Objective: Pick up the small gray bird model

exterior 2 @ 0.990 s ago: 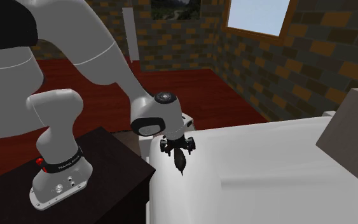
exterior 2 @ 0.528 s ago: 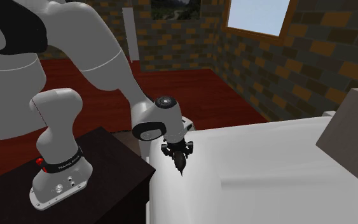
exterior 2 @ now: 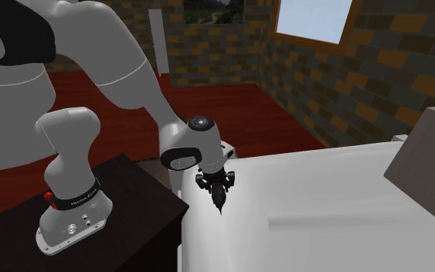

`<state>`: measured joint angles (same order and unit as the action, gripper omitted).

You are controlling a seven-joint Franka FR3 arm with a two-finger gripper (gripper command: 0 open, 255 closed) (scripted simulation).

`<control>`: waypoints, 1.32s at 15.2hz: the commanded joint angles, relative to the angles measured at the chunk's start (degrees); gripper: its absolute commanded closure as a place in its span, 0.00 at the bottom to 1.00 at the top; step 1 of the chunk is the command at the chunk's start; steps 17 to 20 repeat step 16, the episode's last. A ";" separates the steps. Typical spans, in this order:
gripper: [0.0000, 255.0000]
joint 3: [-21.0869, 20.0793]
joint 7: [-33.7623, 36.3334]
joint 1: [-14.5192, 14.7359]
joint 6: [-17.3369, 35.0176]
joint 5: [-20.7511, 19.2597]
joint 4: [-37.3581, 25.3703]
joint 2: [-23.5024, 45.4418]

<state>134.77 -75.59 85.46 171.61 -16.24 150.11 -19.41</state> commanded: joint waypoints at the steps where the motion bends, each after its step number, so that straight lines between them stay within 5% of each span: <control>1: 1.00 -3.20 -0.94 -2.86 -1.15 1.46 0.25 1.02; 9: 1.00 -25.24 -8.12 -22.31 -7.46 12.48 1.19 6.96; 14: 1.00 -47.24 -11.99 -42.97 -11.85 18.75 1.09 9.87; 20: 1.00 -47.69 -11.17 -43.60 -11.97 17.63 1.09 9.45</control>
